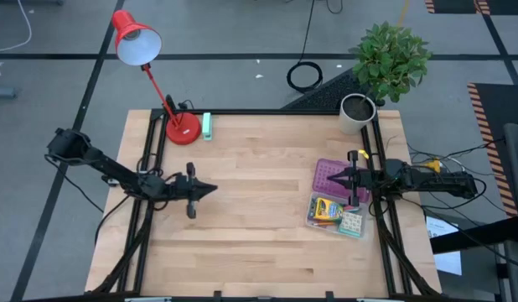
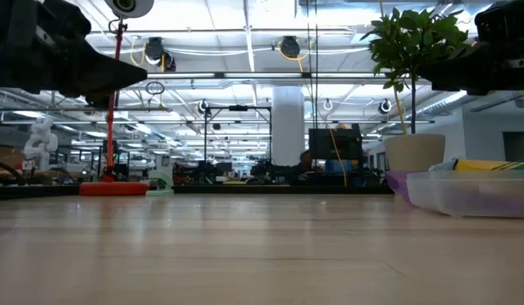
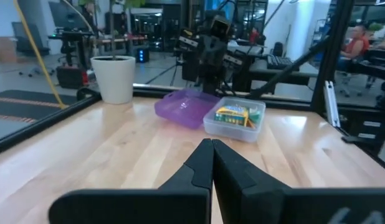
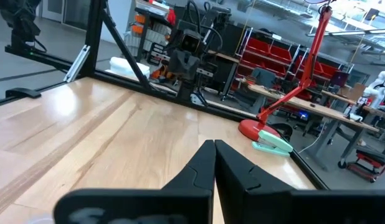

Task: Pack school essentials
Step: Return to Home Position

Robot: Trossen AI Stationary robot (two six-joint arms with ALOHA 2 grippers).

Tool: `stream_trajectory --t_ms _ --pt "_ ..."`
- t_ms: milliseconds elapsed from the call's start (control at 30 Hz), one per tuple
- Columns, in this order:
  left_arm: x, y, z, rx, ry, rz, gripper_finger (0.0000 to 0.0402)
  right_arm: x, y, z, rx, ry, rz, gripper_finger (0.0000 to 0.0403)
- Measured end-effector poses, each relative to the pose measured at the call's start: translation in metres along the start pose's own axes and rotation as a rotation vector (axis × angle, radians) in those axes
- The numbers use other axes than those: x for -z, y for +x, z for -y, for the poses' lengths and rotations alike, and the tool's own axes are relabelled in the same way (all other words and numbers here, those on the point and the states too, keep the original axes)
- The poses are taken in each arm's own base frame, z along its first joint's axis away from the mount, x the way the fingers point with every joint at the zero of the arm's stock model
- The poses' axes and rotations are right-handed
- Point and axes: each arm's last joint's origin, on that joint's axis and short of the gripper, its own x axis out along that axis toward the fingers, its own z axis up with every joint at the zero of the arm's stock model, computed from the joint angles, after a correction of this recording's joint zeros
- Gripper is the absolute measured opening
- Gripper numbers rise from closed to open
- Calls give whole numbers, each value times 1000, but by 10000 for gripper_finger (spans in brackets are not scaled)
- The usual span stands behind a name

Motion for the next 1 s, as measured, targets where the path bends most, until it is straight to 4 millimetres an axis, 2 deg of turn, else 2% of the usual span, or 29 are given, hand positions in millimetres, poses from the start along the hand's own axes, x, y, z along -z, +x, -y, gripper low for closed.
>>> stream_trajectory --t_ms 300,467,733,1000 --pt "-5 -5 1 106 104 37 5 0 0 0 0 0 0 0" --pt "-11 -8 -3 87 187 66 5 0 0 0 0 0 0 0" --pt "-20 -15 -13 63 186 97 5 0 0 0 0 0 0 0" --pt "-17 -23 -17 63 170 27 5 0 0 0 0 0 0 0"
